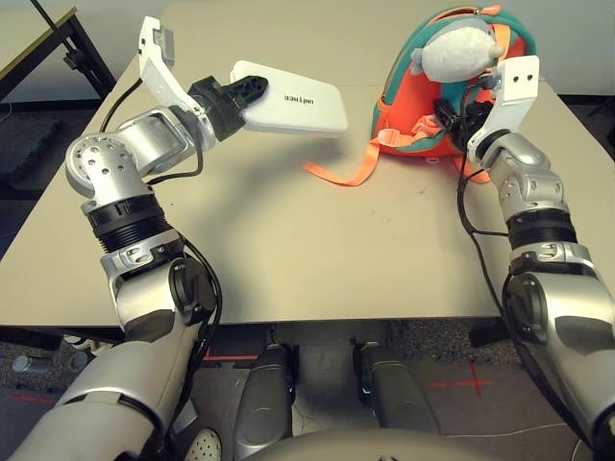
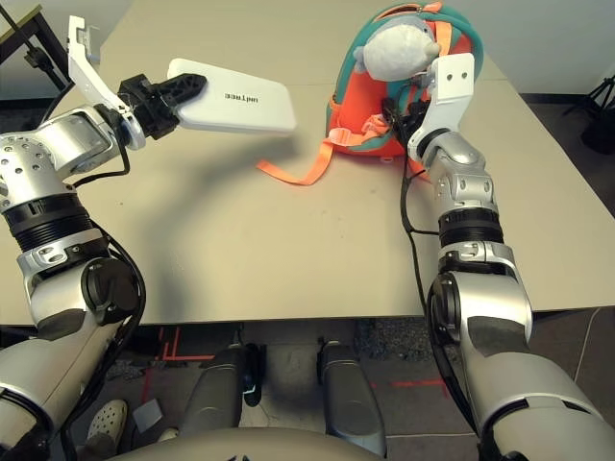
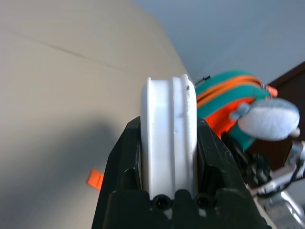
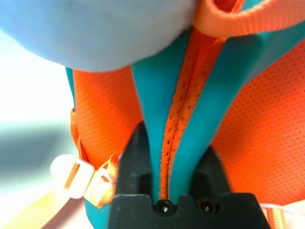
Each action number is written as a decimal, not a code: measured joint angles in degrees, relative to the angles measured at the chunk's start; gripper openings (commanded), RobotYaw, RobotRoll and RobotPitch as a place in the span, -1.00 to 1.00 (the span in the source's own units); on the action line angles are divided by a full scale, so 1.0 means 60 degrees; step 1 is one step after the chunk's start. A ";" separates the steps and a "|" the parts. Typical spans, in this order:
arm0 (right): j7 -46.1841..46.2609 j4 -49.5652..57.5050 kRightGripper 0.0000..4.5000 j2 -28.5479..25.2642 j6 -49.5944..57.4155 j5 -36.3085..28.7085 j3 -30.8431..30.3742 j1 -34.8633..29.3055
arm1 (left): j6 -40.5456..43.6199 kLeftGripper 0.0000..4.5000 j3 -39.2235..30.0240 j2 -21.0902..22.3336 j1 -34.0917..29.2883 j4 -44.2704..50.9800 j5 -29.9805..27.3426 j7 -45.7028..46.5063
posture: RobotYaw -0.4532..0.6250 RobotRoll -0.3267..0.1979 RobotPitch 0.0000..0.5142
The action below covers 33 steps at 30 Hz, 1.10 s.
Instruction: Put the pencil case into the backpack and zip it.
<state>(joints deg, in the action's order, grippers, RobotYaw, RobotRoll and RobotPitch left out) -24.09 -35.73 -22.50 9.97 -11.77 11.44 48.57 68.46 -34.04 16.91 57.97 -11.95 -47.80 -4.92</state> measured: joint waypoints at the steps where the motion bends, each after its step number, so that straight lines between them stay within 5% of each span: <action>1: -0.0022 0.0380 -0.91 0.0001 0.0130 -0.0001 -0.0028 -0.0201 | -0.0119 -0.43 -0.0015 0.0013 0.0012 -0.0027 0.0000 -0.0003 | -0.37 0.25 -0.51; 10: -0.0053 0.5735 -0.91 -0.0303 0.2996 -0.0642 -0.0219 -0.2789 | -0.0794 -0.43 0.0158 0.0154 0.0081 -0.0489 0.0015 -0.0033 | -0.42 0.25 -0.50; 18: 0.0392 0.9628 -0.91 -0.0570 0.6162 -0.1786 -0.0182 -0.3700 | -0.1112 -0.43 0.0421 0.0195 0.0084 -0.0835 0.0049 -0.0208 | -0.48 0.25 -0.50; 33: 0.0869 1.2798 -0.91 -0.1130 0.9745 -0.3874 0.0501 -0.4092 | -0.1478 -0.43 0.0965 0.0188 0.0108 -0.1389 0.0068 -0.0582 | -0.56 0.25 -0.49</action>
<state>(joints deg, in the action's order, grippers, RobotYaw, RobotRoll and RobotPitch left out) -18.88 41.06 -29.27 68.43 -35.01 14.44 24.01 59.59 -28.25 18.04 58.61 -20.28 -47.39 -8.41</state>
